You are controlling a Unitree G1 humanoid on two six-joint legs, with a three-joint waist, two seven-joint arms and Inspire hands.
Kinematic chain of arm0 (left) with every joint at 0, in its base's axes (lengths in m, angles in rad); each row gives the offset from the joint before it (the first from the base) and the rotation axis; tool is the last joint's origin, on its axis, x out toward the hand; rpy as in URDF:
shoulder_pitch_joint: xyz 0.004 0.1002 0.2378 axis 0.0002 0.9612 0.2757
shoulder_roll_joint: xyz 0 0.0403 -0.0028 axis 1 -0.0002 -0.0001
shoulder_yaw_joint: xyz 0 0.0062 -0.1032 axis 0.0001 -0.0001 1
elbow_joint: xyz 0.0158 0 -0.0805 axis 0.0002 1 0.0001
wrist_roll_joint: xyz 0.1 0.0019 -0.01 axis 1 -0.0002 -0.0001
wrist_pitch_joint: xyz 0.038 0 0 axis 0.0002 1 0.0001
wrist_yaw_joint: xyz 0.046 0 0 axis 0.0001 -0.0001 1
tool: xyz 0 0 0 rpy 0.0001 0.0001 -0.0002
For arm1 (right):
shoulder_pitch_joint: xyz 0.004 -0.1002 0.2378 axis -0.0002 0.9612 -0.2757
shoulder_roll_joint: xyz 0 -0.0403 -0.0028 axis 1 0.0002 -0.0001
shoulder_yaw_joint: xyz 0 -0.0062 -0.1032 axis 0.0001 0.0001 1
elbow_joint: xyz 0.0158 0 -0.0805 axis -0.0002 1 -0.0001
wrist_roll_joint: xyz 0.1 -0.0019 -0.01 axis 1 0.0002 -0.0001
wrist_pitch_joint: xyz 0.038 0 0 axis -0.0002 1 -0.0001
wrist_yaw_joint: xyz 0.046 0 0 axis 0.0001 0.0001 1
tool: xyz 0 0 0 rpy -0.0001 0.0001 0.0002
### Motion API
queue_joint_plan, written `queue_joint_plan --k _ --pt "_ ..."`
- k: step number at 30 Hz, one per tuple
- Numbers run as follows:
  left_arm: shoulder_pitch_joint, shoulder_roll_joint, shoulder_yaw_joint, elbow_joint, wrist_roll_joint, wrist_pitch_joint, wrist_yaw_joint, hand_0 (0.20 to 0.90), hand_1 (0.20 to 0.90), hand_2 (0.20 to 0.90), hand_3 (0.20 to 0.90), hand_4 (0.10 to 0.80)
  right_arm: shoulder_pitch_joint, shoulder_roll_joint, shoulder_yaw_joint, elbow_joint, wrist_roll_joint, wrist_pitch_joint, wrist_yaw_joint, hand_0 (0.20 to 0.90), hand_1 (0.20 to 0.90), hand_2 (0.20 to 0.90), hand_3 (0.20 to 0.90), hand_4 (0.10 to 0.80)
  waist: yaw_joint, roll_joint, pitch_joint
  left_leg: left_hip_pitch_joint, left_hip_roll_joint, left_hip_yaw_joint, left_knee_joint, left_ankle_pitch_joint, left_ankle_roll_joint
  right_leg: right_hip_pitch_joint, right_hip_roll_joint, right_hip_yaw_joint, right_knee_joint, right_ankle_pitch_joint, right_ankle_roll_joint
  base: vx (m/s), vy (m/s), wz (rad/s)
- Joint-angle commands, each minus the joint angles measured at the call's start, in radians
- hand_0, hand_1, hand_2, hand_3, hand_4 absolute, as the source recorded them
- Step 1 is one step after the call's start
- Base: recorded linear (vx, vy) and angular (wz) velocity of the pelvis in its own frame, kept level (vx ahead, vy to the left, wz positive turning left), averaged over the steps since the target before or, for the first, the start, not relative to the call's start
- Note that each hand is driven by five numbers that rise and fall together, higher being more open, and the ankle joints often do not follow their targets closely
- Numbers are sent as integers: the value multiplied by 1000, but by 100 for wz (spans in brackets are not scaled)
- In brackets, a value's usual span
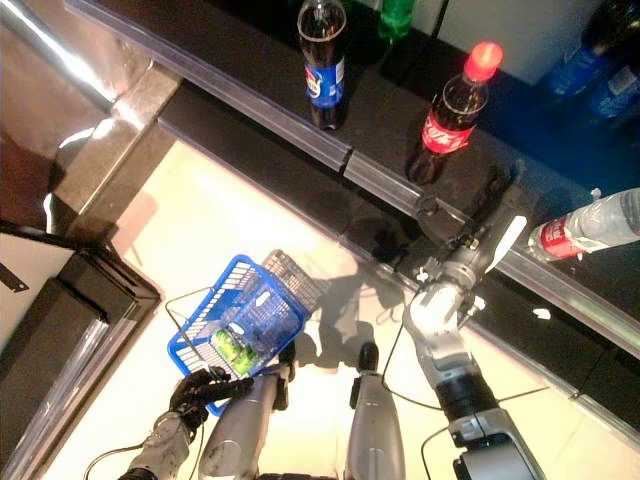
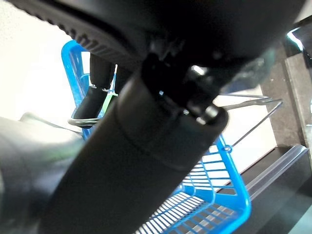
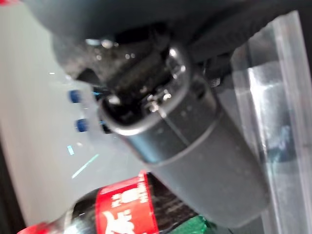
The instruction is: Pick up the drink and place into the basket.
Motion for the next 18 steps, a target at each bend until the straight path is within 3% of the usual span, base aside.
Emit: queue_joint_plan --k 1,10,18 --pt "68 34 -50 -69 -13 -36 4 300 300 300 200 100 -153 -43 -59 -76 -5 -91 75 900 900 900 900 800 18 -18 -9 -64 -33 -95 119 -52 -10 0 -22 -53 -42 73 -28 -24 -35 0" --pt "46 49 -50 -81 -25 -18 3 300 300 300 200 100 -293 -101 -53 -6 16 -53 172 900 900 900 900 800 35 -19 -9 -104 -38 -100 116 -43 -5 -39 -17 -53 -44 84 -24 0 -1 0" --pt "33 56 -55 -86 -31 -9 7 300 300 300 200 100 -381 -150 -62 61 -10 -20 122 900 900 900 900 800 49 -18 -9 -131 -42 -103 142 -57 0 -64 -23 -58 -14 73 -23 7 0 3"
